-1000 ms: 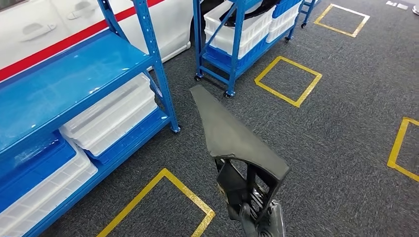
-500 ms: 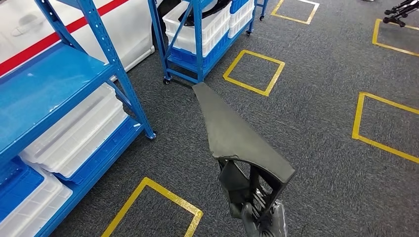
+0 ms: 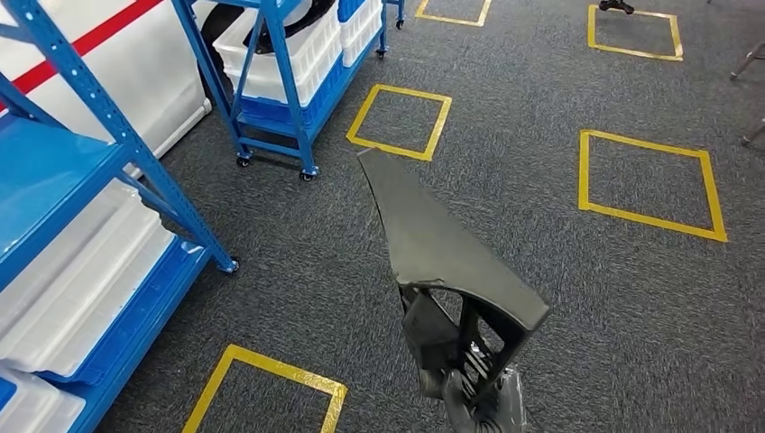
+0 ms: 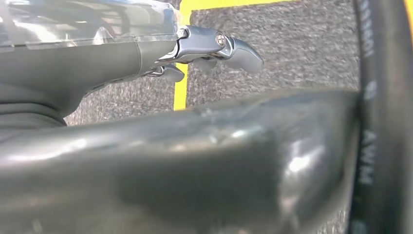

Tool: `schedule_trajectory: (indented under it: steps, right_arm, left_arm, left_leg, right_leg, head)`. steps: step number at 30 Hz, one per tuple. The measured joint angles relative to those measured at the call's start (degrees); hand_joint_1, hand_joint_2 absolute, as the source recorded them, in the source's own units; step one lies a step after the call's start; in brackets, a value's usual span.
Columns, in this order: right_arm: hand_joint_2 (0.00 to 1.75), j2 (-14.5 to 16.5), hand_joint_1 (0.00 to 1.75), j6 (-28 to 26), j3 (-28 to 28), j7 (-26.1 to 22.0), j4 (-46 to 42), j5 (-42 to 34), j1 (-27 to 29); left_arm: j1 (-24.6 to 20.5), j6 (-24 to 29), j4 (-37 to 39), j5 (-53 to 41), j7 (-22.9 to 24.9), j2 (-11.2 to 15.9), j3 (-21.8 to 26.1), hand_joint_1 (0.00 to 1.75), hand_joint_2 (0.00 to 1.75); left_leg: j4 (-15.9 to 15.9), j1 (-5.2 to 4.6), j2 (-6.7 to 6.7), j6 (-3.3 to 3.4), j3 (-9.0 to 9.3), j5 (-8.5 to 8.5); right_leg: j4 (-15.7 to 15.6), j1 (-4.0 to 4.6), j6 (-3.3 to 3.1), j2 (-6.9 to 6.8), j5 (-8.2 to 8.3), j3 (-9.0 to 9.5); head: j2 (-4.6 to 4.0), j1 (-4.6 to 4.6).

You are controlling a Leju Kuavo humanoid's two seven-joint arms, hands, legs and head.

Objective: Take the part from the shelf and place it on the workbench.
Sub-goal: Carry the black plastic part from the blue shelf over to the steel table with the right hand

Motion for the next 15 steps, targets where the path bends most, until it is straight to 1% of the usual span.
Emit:
schedule_trajectory:
  steps: [1, 2, 3, 4, 5, 6, 7, 8, 9, 10, 11, 12, 13, 14, 15]
  right_arm:
    - [1.75, 0.00, 1.75, -0.01, -0.03, 0.01, -0.03, -0.02, 0.06]
    - [1.75, 0.00, 1.75, -0.02, -0.05, 0.01, -0.08, -0.02, 0.10]
    - [1.75, 0.00, 1.75, -0.02, -0.05, 0.01, -0.12, -0.02, 0.08]
    - [1.75, 0.00, 1.75, -0.02, -0.05, 0.01, -0.15, -0.01, 0.05]
    - [1.75, 0.00, 1.75, -0.02, -0.05, 0.01, -0.16, -0.02, 0.00]
    - [1.75, 0.00, 1.75, -0.02, -0.05, 0.03, -0.16, -0.02, -0.01]
    - [1.75, 0.00, 1.75, -0.02, -0.05, 0.04, -0.15, -0.02, 0.03]
    - [1.75, 0.00, 1.75, -0.02, -0.05, 0.06, -0.15, -0.03, 0.06]
    - [1.75, 0.00, 1.75, -0.02, -0.05, 0.08, -0.14, -0.03, 0.08]
    - [1.75, 0.00, 1.75, -0.02, -0.05, 0.08, -0.14, -0.03, 0.08]
    - [1.75, 0.00, 1.75, -0.02, -0.05, 0.08, -0.14, -0.03, 0.07]
    - [1.75, 0.00, 1.75, -0.02, -0.05, 0.09, -0.14, -0.02, 0.03]
    - [1.75, 0.00, 1.75, -0.02, -0.05, 0.10, -0.15, -0.02, 0.01]
    - [1.75, 0.00, 1.75, -0.02, -0.06, 0.12, -0.15, -0.02, 0.01]
    - [1.75, 0.00, 1.75, -0.02, -0.07, 0.14, -0.16, -0.02, 0.07]
  left_arm:
    - [-0.09, -0.15, 0.00, 0.00, 0.01, 0.01, 0.01, 0.00, 0.00]
    - [-0.14, -0.30, 0.00, -0.01, 0.01, 0.01, 0.02, 0.00, 0.00]
    - [-0.13, -0.41, 0.00, -0.01, 0.02, 0.01, 0.02, 0.00, 0.00]
    - [-0.04, -0.48, 0.00, -0.02, 0.02, 0.01, 0.03, 0.00, 0.00]
    - [0.11, -0.51, 0.00, -0.02, 0.03, 0.01, 0.04, 0.00, 0.00]
    - [0.27, -0.51, 0.00, -0.02, 0.04, 0.01, 0.05, 0.00, 0.00]
    - [0.38, -0.51, 0.00, -0.02, 0.05, 0.01, 0.07, 0.00, 0.00]
    - [0.43, -0.51, 0.00, -0.02, 0.05, 0.01, 0.08, 0.00, 0.00]
    - [0.42, -0.51, 0.00, -0.02, 0.06, 0.01, 0.09, 0.00, 0.00]
    - [0.39, -0.51, 0.00, -0.03, 0.06, 0.01, 0.09, 0.00, 0.00]
    - [0.37, -0.52, 0.00, -0.03, 0.06, 0.02, 0.10, 0.00, 0.00]
    - [0.39, -0.52, 0.00, -0.03, 0.06, 0.03, 0.11, 0.00, 0.00]
    - [0.38, -0.53, 0.00, -0.03, 0.08, 0.04, 0.13, 0.00, 0.00]
    - [0.36, -0.54, 0.00, -0.02, 0.10, 0.05, 0.15, 0.00, 0.00]
    - [0.31, -0.54, 0.00, -0.02, 0.13, 0.05, 0.16, 0.00, 0.00]
  left_leg:
    - [0.21, 0.18, -0.35, -0.34, 0.12, -0.33]
    - [1.08, 0.37, -1.50, -0.64, -0.11, -1.16]
    - [3.03, 0.52, -3.10, -0.85, -0.89, -2.60]
    - [6.22, 0.63, -4.97, -0.96, -2.30, -4.55]
    - [10.17, 0.64, -6.12, -0.95, -4.11, -6.55]
    - [13.94, 0.64, -6.63, -0.90, -5.91, -7.99]
    - [16.40, 0.62, -6.86, -0.78, -7.21, -8.41]
    - [16.71, 0.61, -7.00, -0.59, -7.58, -7.59]
    - [14.74, 0.59, -7.32, -0.31, -6.94, -5.70]
    - [11.13, 0.57, -8.27, 0.02, -5.54, -3.24]
    - [7.30, 0.56, -10.02, 0.35, -4.03, -1.22]
    - [4.02, 0.58, -11.64, 0.56, -2.78, 0.11]
    - [2.06, 0.54, -12.85, 0.66, -2.03, 0.65]
    - [1.25, 0.48, -13.28, 0.71, -1.75, 0.59]
    - [0.79, 0.42, -12.68, 0.75, -1.60, 0.68]
  right_leg:
    - [-0.12, 0.01, -0.35, 0.66, 0.10, -0.05]
    - [-0.24, -0.02, -0.72, 1.34, 0.23, -0.11]
    - [-0.37, -0.11, -1.08, 2.01, 0.39, -0.15]
    - [-0.42, -0.13, -1.35, 2.69, 0.49, -0.20]
    - [-0.42, -0.04, -1.56, 3.43, 0.55, -0.26]
    - [-0.41, 0.10, -1.71, 4.24, 0.59, -0.29]
    - [-0.39, 0.25, -1.79, 5.12, 0.61, -0.28]
    - [-0.37, 0.38, -1.82, 6.03, 0.63, -0.22]
    - [-0.35, 0.47, -1.83, 6.93, 0.63, -0.11]
    - [-0.32, 0.50, -1.83, 7.78, 0.64, 0.02]
    - [-0.26, 0.53, -1.77, 8.56, 0.65, 0.07]
    - [-0.17, 0.51, -1.62, 9.32, 0.71, -0.02]
    - [-0.10, 0.41, -1.36, 10.04, 0.83, -0.26]
    - [-0.09, 0.28, -0.99, 10.80, 1.03, -0.56]
    - [-0.19, 0.13, -0.53, 11.61, 1.30, -0.86]
  head:
    - [0.00, 0.00]
    - [0.00, 0.00]
    - [0.00, -0.01]
    - [0.00, -0.01]
    - [0.00, -0.01]
    - [0.00, -0.01]
    - [0.00, -0.01]
    - [0.00, -0.01]
    - [0.00, -0.01]
    - [0.00, -0.01]
    - [0.00, 0.00]
    - [0.00, 0.00]
    - [0.00, 0.00]
    - [0.00, -0.01]
    - [0.00, -0.01]
